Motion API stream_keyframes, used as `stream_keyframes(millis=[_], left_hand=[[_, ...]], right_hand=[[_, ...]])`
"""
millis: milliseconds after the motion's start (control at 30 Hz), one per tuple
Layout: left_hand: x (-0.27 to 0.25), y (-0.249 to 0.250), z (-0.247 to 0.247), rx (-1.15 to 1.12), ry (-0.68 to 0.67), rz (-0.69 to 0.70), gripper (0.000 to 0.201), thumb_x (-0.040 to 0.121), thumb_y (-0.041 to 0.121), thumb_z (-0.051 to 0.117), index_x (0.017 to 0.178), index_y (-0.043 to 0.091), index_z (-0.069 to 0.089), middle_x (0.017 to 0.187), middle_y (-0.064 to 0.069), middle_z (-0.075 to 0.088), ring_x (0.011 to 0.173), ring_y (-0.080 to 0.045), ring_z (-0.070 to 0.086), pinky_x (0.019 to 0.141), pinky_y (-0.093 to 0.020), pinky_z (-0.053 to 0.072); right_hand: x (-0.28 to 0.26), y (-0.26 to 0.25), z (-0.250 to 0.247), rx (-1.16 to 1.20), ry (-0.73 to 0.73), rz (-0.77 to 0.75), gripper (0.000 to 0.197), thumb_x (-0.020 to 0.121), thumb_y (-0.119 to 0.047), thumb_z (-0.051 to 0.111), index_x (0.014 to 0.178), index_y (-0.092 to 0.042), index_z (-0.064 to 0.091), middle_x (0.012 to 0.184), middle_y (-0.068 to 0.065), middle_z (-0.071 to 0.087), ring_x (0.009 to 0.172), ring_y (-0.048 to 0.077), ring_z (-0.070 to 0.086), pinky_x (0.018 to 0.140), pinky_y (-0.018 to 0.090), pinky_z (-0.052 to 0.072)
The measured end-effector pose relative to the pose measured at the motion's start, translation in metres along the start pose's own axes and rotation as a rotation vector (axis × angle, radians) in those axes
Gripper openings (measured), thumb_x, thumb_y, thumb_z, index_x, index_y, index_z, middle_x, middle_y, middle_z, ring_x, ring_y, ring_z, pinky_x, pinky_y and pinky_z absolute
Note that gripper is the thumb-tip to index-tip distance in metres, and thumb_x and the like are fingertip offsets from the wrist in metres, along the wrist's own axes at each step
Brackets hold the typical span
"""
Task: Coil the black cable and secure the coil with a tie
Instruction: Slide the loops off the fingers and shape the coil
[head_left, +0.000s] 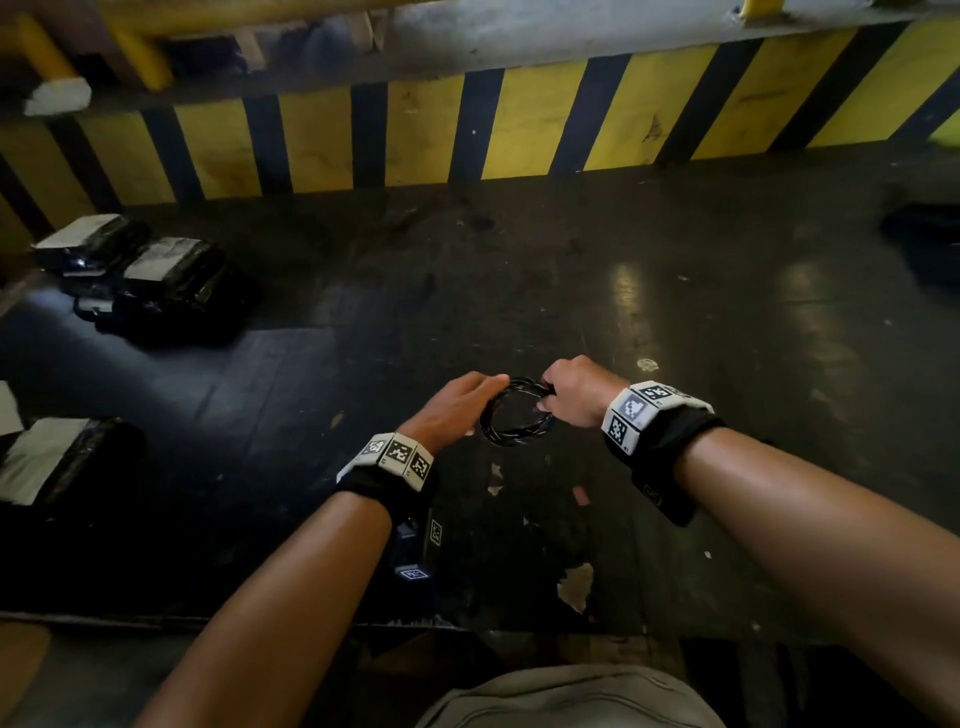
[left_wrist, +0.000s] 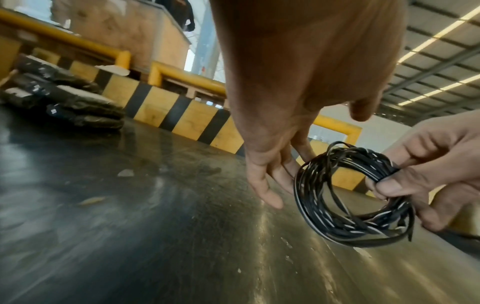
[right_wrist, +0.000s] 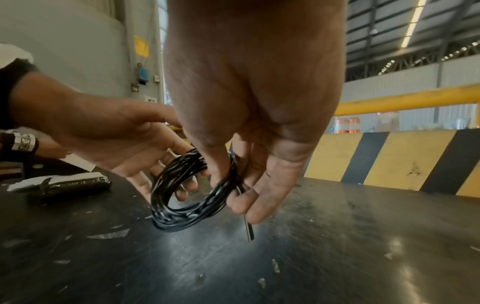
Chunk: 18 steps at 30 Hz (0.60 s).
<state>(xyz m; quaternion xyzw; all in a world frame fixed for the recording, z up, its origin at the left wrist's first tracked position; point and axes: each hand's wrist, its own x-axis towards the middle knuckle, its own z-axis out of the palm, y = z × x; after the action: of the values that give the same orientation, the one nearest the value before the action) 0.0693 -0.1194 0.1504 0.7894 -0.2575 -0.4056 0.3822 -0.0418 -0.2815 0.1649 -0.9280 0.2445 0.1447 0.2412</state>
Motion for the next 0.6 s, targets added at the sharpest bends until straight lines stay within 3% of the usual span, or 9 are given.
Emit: stream_keyframes(millis=[133,300,367,467,600], left_hand=[[0.004,0.011,0.008,0.346,-0.093,0.068,0.024,0.104,0.041,0.046,0.109,0.022,0.060,0.096,-0.006,0.069,0.080,-0.014,0.063,0.074,-0.033,0.053],[0.002,0.021,0.018,0.244,-0.079,0.060,0.029,0.108,0.028,0.035,0.119,0.004,0.048,0.094,-0.010,0.060,0.067,-0.008,0.053,0.053,-0.015,0.044],[0.003,0.020,0.020,0.195,-0.064,0.077,0.025,0.108,0.029,0.035,0.112,0.009,0.048,0.089,-0.009,0.058,0.064,-0.007,0.052,0.055,-0.019,0.043],[0.007,0.018,0.022,0.147,-0.059,0.109,0.018,0.108,0.031,0.034,0.107,0.018,0.047,0.087,-0.009,0.060,0.067,-0.009,0.054,0.062,-0.026,0.044],[0.005,0.017,0.024,0.153,-0.099,0.146,0.017,0.109,0.031,0.033,0.109,0.020,0.047,0.088,-0.008,0.061,0.070,-0.009,0.057,0.064,-0.026,0.045]], right_hand=[[-0.005,0.004,-0.005,-0.058,-0.004,-0.024,0.016,0.094,-0.033,0.065,0.093,-0.018,0.066,0.096,0.008,0.068,0.087,0.027,0.066,0.074,0.035,0.053],[-0.013,0.013,-0.013,0.137,0.100,-0.007,0.023,0.093,-0.039,0.066,0.089,-0.018,0.072,0.085,0.004,0.068,0.082,0.023,0.066,0.062,0.028,0.045],[-0.017,0.017,-0.011,0.273,0.106,0.017,0.021,0.092,-0.040,0.067,0.088,-0.021,0.073,0.087,0.004,0.073,0.084,0.020,0.070,0.067,0.028,0.051],[-0.021,0.024,-0.005,0.429,0.131,0.036,0.023,0.088,-0.038,0.072,0.100,-0.019,0.077,0.095,0.002,0.078,0.091,0.018,0.072,0.086,0.034,0.059],[-0.025,0.027,-0.001,0.479,0.182,0.043,0.022,0.087,-0.034,0.075,0.104,-0.021,0.078,0.099,-0.001,0.077,0.095,0.014,0.070,0.082,0.028,0.053]])
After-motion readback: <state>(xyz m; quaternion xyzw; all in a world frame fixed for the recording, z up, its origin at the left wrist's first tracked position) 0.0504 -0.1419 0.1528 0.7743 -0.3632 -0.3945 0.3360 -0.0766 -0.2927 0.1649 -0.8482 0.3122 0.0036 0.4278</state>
